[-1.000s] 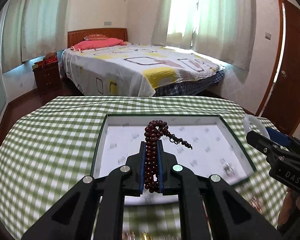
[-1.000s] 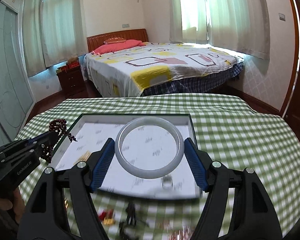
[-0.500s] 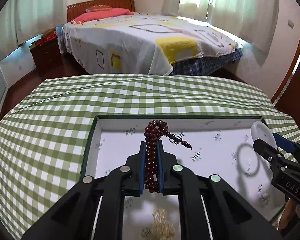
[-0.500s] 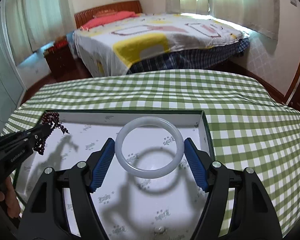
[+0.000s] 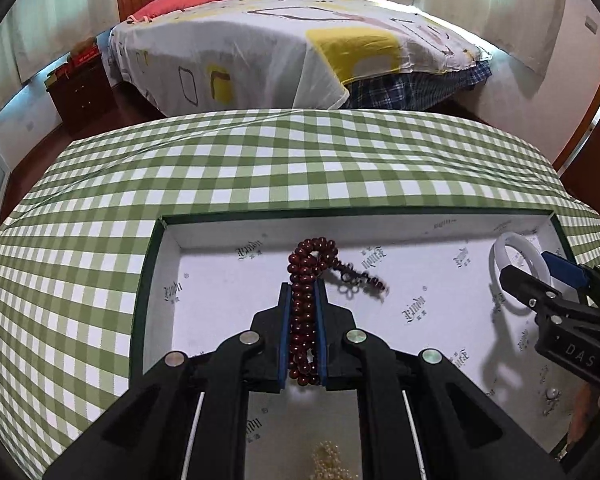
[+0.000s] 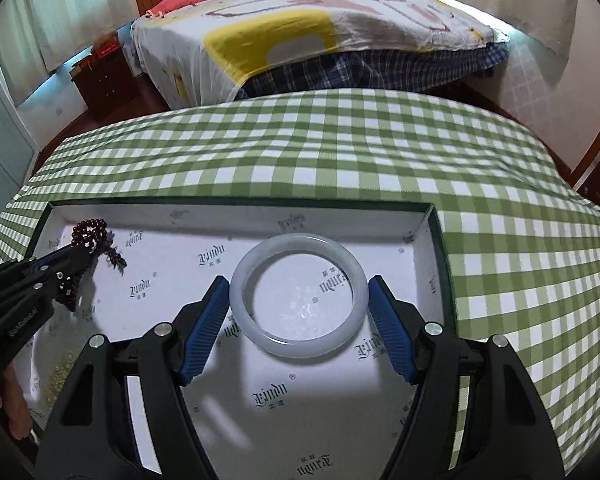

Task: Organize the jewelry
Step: 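Carry the bead bracelet and bangle into the tray and open both tools, then move both tools back toward the remaining jewelry on the table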

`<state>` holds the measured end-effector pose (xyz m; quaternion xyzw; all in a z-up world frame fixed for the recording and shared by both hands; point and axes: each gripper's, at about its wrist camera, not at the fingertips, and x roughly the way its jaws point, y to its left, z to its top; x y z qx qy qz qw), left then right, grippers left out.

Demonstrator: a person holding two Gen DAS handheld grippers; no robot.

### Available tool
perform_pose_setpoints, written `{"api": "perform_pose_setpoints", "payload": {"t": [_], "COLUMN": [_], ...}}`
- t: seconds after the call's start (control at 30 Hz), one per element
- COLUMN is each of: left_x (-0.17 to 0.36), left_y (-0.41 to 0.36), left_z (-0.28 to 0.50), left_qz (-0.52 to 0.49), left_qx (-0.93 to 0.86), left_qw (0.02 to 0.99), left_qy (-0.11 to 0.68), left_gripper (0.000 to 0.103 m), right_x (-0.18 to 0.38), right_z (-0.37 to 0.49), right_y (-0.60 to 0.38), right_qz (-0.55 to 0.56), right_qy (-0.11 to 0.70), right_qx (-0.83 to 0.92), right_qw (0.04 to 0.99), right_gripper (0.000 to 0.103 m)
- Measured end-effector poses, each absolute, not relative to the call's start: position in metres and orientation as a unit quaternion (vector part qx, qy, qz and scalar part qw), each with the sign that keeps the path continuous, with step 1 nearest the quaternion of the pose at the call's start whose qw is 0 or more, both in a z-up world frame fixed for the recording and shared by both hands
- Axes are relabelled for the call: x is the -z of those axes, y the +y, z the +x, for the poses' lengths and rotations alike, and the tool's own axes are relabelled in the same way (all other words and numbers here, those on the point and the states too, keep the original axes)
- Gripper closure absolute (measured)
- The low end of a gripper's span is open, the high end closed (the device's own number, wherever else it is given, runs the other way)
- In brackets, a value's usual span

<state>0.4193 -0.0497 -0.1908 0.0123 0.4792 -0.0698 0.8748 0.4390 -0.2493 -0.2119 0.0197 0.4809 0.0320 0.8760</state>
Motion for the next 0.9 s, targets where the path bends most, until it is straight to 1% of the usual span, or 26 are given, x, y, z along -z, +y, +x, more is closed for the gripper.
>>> {"api": "perform_pose_setpoints", "payload": {"t": [0.07,0.1,0.13,0.17,0.23,0.27,0.3,0.43,0.5,0.53,0.67,0.8,0.9], "left_x": [0.193,0.193,0.194,0.194,0.193,0.193,0.191,0.176,0.163,0.158,0.13,0.111,0.106], "left_y": [-0.049,-0.049,-0.049,-0.049,-0.049,-0.049,-0.049,-0.046,-0.043,-0.041,-0.03,-0.019,-0.013], "left_z": [0.42,0.421,0.422,0.421,0.421,0.419,0.419,0.403,0.39,0.385,0.352,0.321,0.295], "left_qz": [0.009,0.008,0.006,0.007,0.008,0.007,0.005,0.001,-0.004,-0.006,-0.018,-0.035,-0.039], "left_qx": [0.071,0.071,0.072,0.072,0.074,0.073,0.074,0.075,0.075,0.072,0.06,0.045,0.035], "left_qw": [0.873,0.872,0.872,0.872,0.872,0.874,0.876,0.899,0.915,0.92,0.943,0.955,0.96], "left_qy": [0.482,0.484,0.485,0.484,0.484,0.481,0.476,0.432,0.397,0.385,0.328,0.292,0.276], "left_gripper": [0.087,0.08,0.077,0.075,0.063,0.059,0.052,0.036,0.032,0.029,0.029,0.029,0.029], "right_x": [0.213,0.213,0.212,0.211,0.21,0.209,0.208,0.196,0.186,0.18,0.153,0.133,0.127], "right_z": [0.441,0.441,0.44,0.44,0.44,0.439,0.439,0.425,0.413,0.405,0.369,0.326,0.296], "right_y": [-0.251,-0.251,-0.251,-0.251,-0.25,-0.25,-0.25,-0.25,-0.249,-0.248,-0.25,-0.249,-0.248], "right_qz": [0.021,0.023,0.023,0.024,0.023,0.023,0.023,0.026,0.028,0.028,0.029,0.023,0.023], "right_qy": [0.484,0.484,0.482,0.48,0.477,0.475,0.473,0.441,0.418,0.405,0.35,0.307,0.291], "right_qx": [-0.033,-0.034,-0.034,-0.034,-0.036,-0.036,-0.036,-0.034,-0.035,-0.035,-0.035,-0.036,-0.039], "right_qw": [0.874,0.874,0.875,0.876,0.878,0.879,0.88,0.896,0.907,0.913,0.936,0.951,0.956], "right_gripper": [0.032,0.03,0.024,0.022,0.022,0.022,0.022,0.022,0.022,0.022,0.022,0.022,0.023]}}
